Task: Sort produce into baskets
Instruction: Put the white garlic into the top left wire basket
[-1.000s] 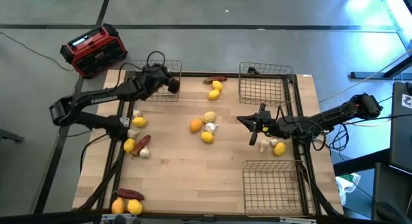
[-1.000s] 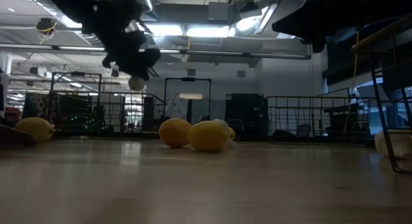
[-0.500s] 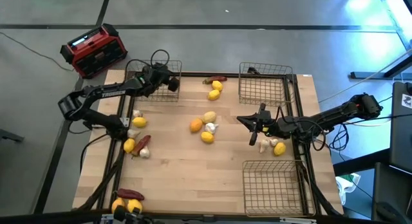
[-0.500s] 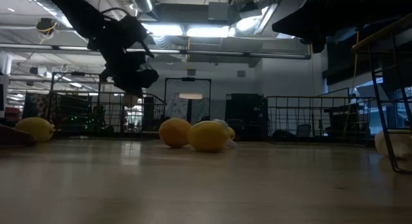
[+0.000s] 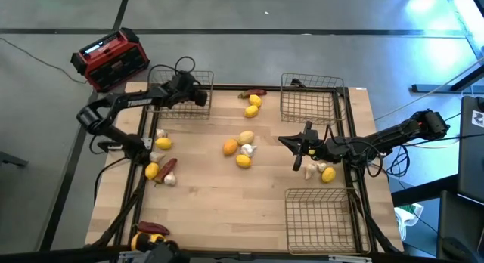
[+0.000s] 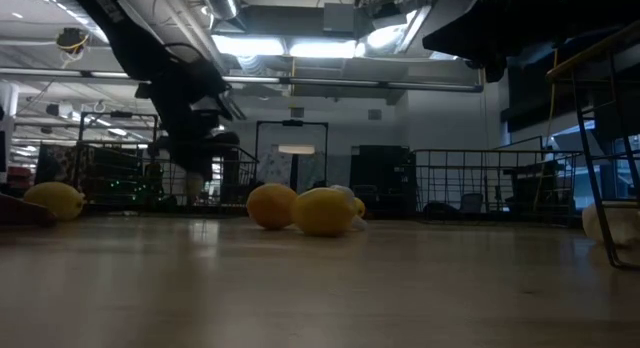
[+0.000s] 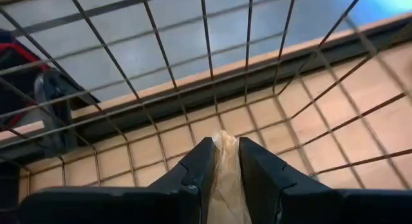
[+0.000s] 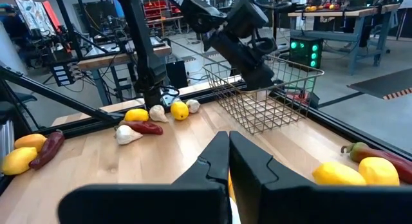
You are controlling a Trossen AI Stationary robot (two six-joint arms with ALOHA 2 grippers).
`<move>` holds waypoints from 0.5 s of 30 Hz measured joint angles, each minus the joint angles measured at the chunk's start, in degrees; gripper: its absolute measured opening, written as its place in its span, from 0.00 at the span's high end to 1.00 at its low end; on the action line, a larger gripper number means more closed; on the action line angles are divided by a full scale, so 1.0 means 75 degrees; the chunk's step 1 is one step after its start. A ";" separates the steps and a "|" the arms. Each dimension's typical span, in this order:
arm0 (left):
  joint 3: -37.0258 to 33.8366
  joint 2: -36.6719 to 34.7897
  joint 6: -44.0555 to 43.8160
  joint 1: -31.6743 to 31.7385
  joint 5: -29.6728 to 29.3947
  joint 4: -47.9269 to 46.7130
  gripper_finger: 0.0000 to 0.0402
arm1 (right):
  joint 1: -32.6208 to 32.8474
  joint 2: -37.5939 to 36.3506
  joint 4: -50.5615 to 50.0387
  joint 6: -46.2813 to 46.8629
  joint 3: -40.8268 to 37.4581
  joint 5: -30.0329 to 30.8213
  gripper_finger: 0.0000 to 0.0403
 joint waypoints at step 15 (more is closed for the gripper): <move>0.0000 0.0397 0.0298 0.0006 -0.0009 0.0003 0.81 | 0.0001 0.0000 -0.0035 0.0000 0.0000 0.0000 0.96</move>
